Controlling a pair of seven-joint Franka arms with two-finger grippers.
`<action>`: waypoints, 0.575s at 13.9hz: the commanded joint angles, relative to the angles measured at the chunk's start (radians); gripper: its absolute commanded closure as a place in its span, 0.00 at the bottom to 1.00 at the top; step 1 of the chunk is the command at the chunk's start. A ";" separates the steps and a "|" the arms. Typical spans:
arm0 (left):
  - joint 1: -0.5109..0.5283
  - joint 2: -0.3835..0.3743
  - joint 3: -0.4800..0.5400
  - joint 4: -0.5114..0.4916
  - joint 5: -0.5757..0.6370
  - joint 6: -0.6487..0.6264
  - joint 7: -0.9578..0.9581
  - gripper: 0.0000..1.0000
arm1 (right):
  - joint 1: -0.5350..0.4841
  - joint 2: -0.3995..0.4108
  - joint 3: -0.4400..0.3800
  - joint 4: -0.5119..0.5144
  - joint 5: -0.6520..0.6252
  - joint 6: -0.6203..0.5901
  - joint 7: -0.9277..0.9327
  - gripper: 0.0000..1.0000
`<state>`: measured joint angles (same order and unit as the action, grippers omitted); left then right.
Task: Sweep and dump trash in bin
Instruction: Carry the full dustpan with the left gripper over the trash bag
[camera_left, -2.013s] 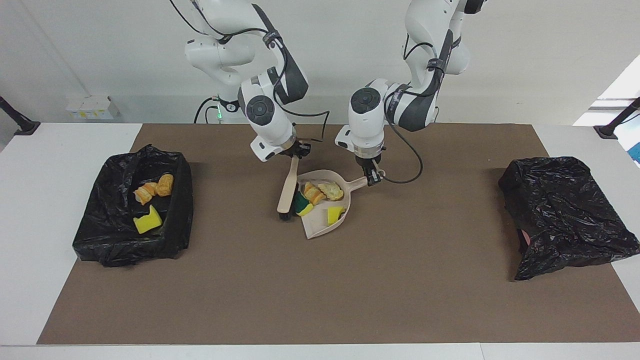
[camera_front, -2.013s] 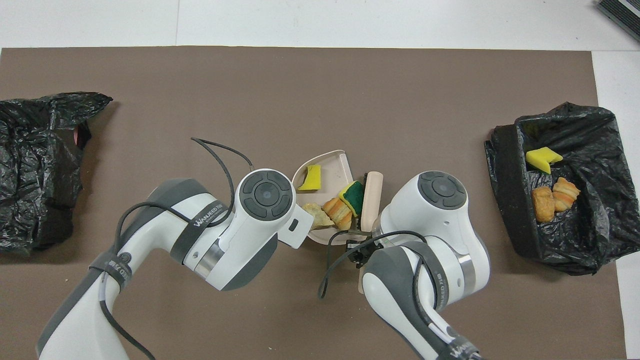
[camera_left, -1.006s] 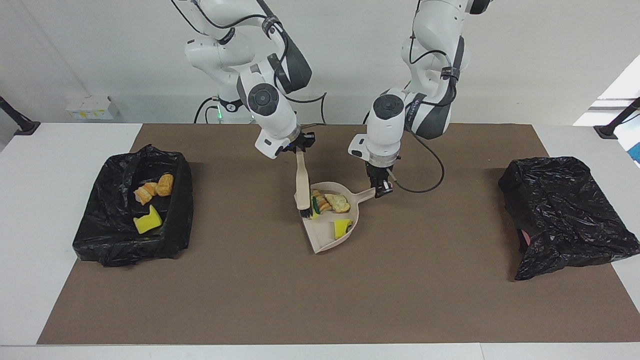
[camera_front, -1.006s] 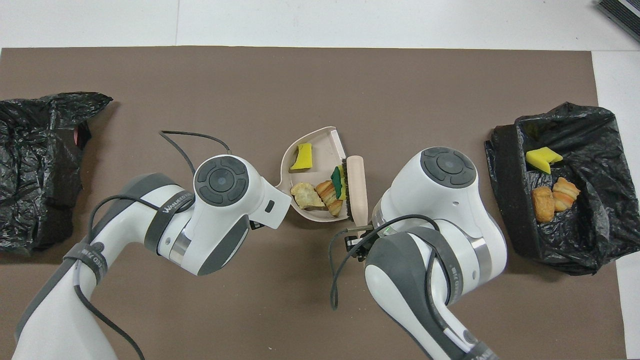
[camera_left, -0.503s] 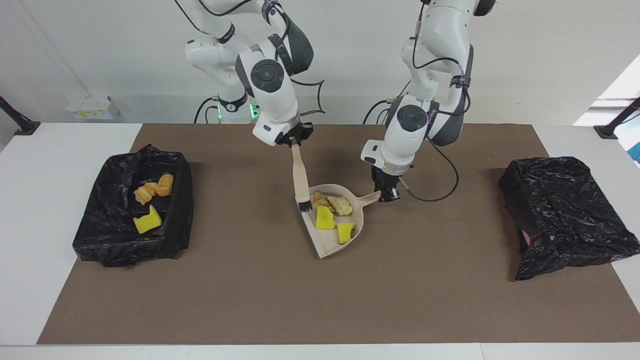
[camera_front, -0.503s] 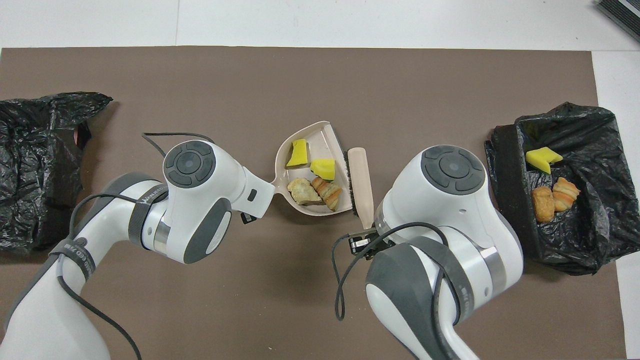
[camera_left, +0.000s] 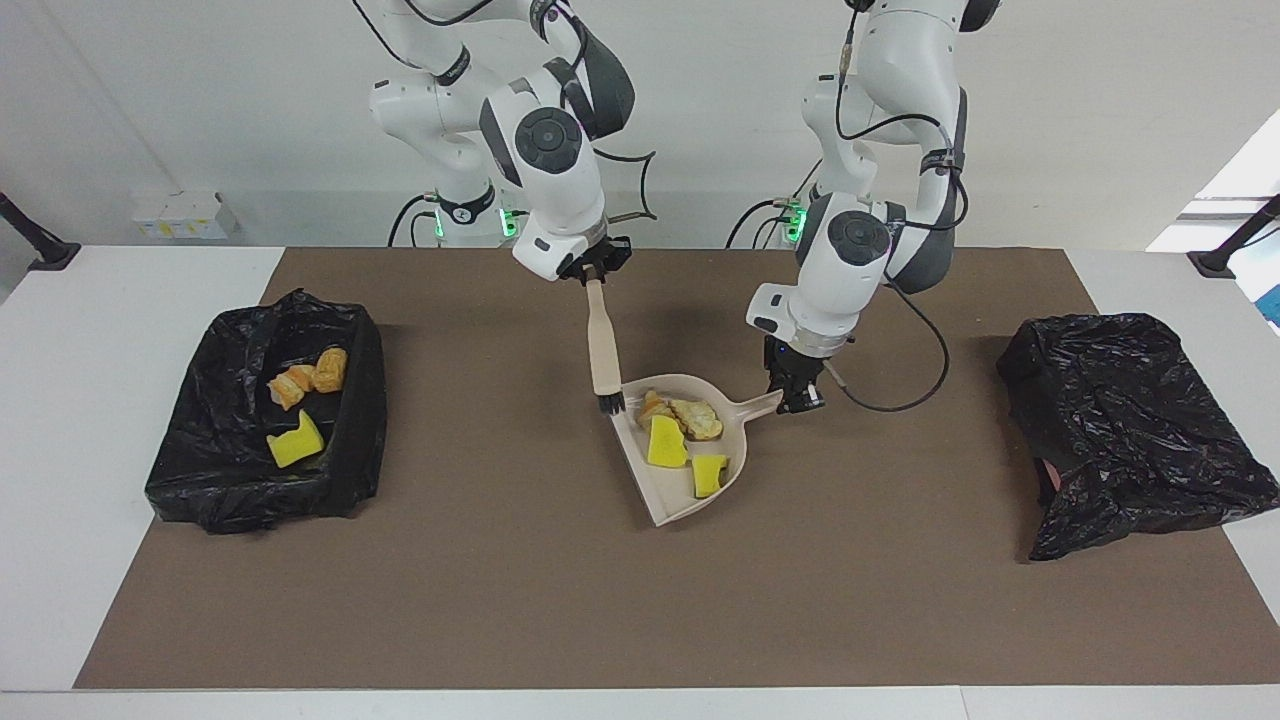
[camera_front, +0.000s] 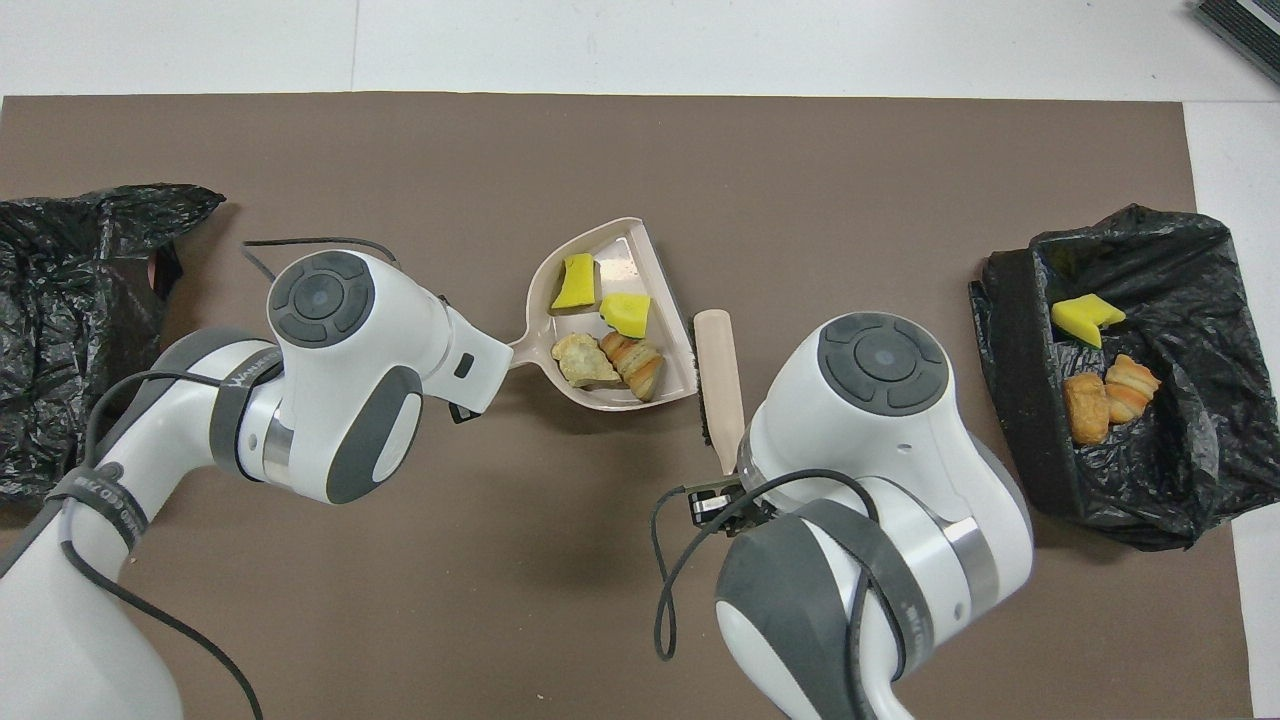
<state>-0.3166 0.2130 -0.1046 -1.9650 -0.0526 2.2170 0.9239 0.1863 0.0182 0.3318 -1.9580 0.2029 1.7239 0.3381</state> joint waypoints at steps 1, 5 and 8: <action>0.059 -0.007 -0.001 0.082 -0.018 -0.116 0.093 1.00 | 0.047 -0.038 0.004 -0.041 -0.063 0.009 0.074 1.00; 0.151 -0.007 0.000 0.176 -0.013 -0.216 0.212 1.00 | 0.120 -0.037 0.006 -0.073 -0.082 0.040 0.160 1.00; 0.247 -0.009 -0.001 0.253 -0.013 -0.296 0.331 1.00 | 0.188 -0.037 0.006 -0.094 -0.063 0.035 0.284 1.00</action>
<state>-0.1300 0.2089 -0.0969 -1.7722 -0.0526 1.9904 1.1794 0.3372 0.0102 0.3342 -2.0114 0.1396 1.7446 0.5436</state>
